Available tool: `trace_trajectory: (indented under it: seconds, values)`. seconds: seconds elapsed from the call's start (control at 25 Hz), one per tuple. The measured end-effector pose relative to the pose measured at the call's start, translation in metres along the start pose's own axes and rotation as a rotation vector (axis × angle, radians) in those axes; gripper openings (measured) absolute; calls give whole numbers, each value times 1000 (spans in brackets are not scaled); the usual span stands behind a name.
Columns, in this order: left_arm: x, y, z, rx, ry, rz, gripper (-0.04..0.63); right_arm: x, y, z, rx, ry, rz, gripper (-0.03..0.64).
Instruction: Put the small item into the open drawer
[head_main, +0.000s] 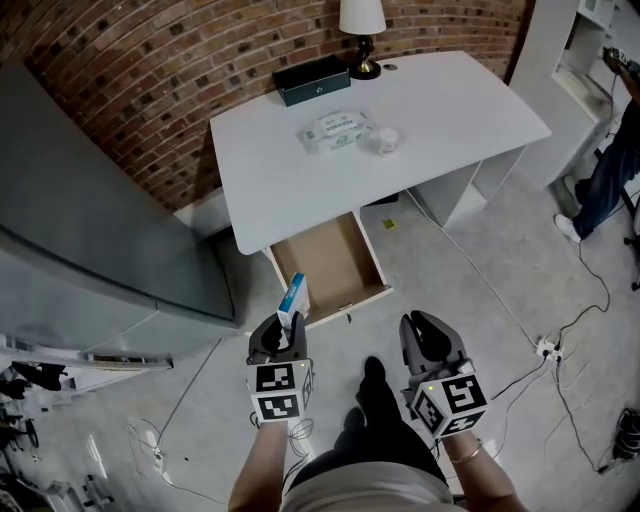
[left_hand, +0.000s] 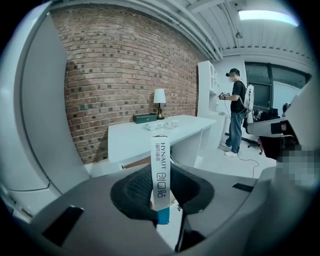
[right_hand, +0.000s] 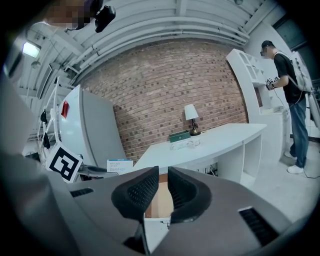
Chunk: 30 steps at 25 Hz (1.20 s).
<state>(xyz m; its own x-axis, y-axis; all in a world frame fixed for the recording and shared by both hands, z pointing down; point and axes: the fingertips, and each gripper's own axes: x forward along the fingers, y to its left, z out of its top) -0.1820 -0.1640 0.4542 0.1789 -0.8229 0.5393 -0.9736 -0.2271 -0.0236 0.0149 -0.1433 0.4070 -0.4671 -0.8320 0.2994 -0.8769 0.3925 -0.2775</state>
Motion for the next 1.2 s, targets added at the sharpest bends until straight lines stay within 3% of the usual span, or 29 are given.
trace_trajectory:
  seconds: [0.44, 0.76, 1.04, 1.2]
  values:
    - [96, -8, -17, 4, 86, -3, 97, 36, -37, -6, 7, 37, 2, 44]
    - [164, -6, -55, 30, 191, 18, 97, 50, -56, -12, -5, 51, -8, 44]
    - [211, -6, -95, 43, 321, 37, 97, 58, -67, -20, -4, 134, -12, 44]
    - [238, -3, -117, 60, 376, 50, 97, 66, -78, -25, -5, 97, -12, 44]
